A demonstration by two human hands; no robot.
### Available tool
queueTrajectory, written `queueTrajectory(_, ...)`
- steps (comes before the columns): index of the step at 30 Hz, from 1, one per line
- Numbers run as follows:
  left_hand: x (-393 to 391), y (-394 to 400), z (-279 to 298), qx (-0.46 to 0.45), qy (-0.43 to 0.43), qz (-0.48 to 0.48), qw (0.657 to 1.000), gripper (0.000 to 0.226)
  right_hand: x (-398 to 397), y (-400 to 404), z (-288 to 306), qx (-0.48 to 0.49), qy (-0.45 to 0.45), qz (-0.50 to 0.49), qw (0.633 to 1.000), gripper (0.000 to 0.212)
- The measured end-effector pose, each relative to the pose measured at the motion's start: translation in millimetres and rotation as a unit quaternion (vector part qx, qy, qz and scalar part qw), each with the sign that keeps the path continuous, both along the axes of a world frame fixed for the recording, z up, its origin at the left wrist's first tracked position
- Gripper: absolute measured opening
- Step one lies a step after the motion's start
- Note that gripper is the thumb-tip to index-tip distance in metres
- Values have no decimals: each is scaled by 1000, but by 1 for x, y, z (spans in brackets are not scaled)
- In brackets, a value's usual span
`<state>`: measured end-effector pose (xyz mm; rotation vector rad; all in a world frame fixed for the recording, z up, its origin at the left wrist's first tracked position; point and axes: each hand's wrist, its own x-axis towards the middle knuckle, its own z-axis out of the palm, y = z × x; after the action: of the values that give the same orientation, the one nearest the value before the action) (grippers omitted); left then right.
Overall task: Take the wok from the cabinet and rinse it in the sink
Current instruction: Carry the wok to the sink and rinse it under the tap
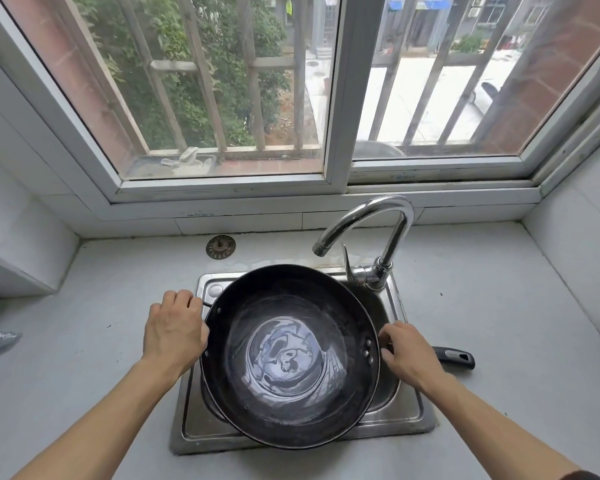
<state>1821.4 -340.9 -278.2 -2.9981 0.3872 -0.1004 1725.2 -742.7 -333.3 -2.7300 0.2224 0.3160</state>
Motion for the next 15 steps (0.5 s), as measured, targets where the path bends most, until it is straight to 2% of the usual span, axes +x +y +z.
queueTrajectory(7, 2, -18, 2, -25, 7, -21, 999, 25, 45, 20, 27, 72, -139, -4, 988, 6)
queueTrajectory(15, 8, -43, 3, -83, 12, -28, 996, 26, 114, 39, 37, 81, -188, -40, 978, 35)
